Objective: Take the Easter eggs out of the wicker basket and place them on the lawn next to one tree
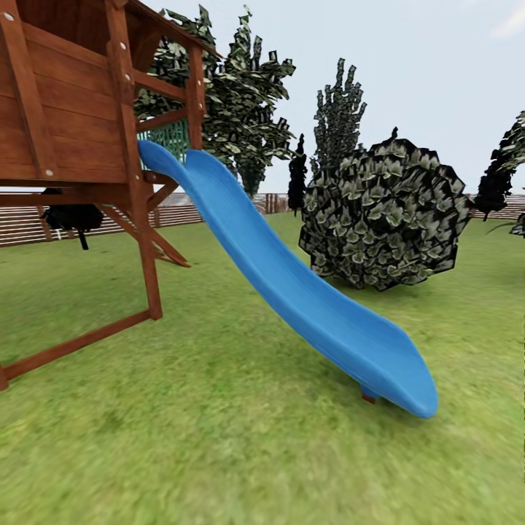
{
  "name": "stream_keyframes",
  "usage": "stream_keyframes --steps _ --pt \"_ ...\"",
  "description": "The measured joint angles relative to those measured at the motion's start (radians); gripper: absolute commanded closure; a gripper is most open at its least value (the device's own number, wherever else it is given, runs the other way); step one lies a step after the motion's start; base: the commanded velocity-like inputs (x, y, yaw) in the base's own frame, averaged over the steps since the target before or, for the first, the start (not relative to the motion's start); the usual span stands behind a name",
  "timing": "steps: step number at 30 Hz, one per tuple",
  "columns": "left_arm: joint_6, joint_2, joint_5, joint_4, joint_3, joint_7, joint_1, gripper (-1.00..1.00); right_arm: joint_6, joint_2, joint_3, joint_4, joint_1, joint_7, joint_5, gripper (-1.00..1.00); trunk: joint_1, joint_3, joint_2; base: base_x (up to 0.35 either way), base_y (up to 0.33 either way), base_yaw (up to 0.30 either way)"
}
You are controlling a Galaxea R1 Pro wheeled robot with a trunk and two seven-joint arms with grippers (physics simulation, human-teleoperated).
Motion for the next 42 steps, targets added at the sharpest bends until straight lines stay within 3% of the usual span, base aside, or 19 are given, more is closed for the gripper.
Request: stream_keyframes --steps 8,25,42 --pt "0.0 0.0 0.0 -0.002 0.0 0.0 0.0 -1.0 0.0 0.0 0.0 0.0 0.0 0.0 0.0 -1.0 0.0 0.0 0.0 0.175 -0.302 -0.029" --pt "0.0 0.0 0.0 -0.003 0.0 0.0 0.0 -1.0 -0.001 0.0 0.0 0.0 0.0 0.006 0.001 -1.0 0.0 0.005 0.0 0.244 -0.267 -0.27" --pt "0.0 -0.001 0.0 -0.003 0.0 0.0 0.0 -1.0 -0.001 0.0 0.0 0.0 0.0 0.001 -0.001 -1.0 0.0 0.006 0.0 0.238 -0.27 -0.116"
